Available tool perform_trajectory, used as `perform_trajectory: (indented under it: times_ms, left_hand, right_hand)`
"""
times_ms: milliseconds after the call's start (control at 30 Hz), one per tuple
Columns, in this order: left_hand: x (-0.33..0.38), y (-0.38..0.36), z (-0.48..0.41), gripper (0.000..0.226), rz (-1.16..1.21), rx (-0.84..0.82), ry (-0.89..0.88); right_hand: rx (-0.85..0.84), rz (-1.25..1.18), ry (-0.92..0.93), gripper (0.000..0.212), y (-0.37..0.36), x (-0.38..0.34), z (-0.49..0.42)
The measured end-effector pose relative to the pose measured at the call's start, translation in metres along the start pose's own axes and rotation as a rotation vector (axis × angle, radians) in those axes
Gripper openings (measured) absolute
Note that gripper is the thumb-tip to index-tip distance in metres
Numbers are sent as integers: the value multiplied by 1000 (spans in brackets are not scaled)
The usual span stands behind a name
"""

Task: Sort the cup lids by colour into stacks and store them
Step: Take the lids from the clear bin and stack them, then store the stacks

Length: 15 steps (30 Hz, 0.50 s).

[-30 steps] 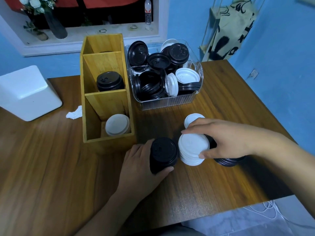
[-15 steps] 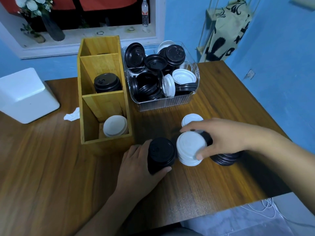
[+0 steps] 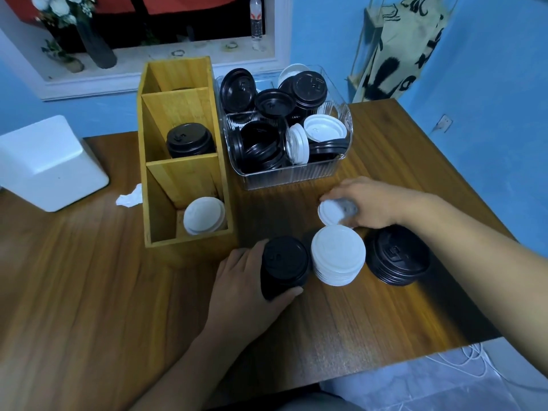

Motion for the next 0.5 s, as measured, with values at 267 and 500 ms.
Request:
perform_trajectory:
  times_ms: [267, 500]
  left_hand:
    - [-1, 0, -1, 93, -9, -14, 15]
    - [-1, 0, -1, 93, -5, -13, 10]
  right_hand:
    - [194, 123, -372, 90, 11, 19, 13]
    - [-67, -83, 31, 83, -4, 27, 17]
Point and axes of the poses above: each hand's wrist, its own z-axis away from the middle knuckle, its own y-axis out of the back of the hand, x = y × z, the point moved 3 cm from there along -z, towards the middle knuckle, and after that the axes turned 8 degrees about -x, right-handed, at the moved point
